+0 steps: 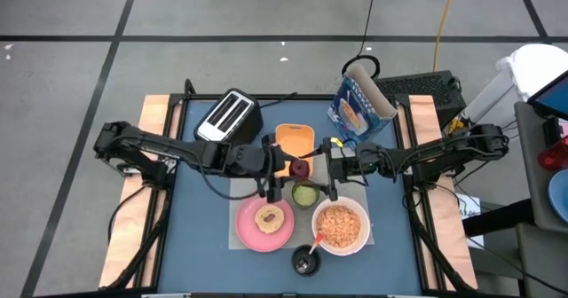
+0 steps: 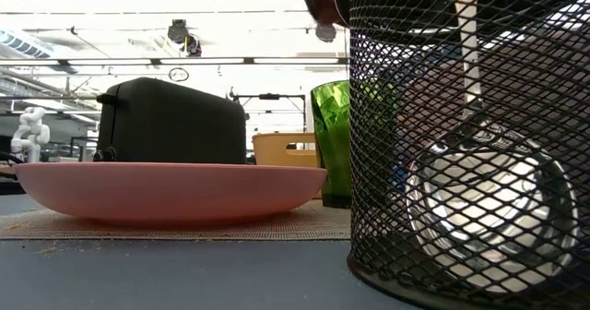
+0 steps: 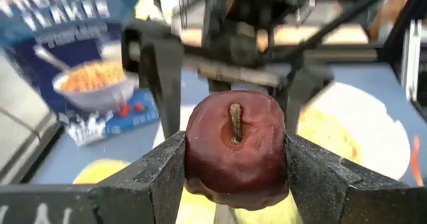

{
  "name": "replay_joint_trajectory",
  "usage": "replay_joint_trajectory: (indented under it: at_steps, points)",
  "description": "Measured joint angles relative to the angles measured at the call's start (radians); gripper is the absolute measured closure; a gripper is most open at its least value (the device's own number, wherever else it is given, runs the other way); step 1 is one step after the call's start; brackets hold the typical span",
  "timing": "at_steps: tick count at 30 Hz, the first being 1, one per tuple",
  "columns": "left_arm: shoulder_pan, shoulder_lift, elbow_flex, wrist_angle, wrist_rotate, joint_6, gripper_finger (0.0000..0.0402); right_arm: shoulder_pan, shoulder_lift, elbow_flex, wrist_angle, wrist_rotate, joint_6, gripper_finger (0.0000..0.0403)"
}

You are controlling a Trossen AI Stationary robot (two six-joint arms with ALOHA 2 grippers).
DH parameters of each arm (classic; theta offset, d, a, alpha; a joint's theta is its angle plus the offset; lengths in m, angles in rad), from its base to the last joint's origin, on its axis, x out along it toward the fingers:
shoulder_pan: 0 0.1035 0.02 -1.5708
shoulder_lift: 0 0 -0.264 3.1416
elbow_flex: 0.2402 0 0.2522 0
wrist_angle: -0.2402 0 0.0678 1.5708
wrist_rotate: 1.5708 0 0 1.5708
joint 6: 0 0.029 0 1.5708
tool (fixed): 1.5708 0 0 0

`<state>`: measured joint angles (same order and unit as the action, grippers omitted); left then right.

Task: Arrange a breakfast setting
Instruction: Put the apple on the top of the pink plate

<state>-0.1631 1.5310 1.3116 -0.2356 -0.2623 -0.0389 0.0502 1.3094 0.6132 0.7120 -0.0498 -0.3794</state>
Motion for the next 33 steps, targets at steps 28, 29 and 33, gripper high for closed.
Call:
replay_joint_trajectory:
  at_steps: [28, 29, 33]
  points:
    - [-0.097, -0.176, -0.274, -0.311, -0.273, -0.431, 0.0176, 0.0, 0.0, 0.0, -0.013, 0.0, 0.0, 0.0023]
    - [-0.096, -0.176, -0.31, -0.286, -0.273, -0.448, 0.0176, 0.0, 0.0, 0.0, -0.014, 0.0, 0.0, 0.0023]
    - [-0.09, -0.175, -0.445, -0.132, -0.279, -0.478, 0.0176, 0.0, 0.0, 0.0, -0.014, 0.0, 0.0, 0.0023]
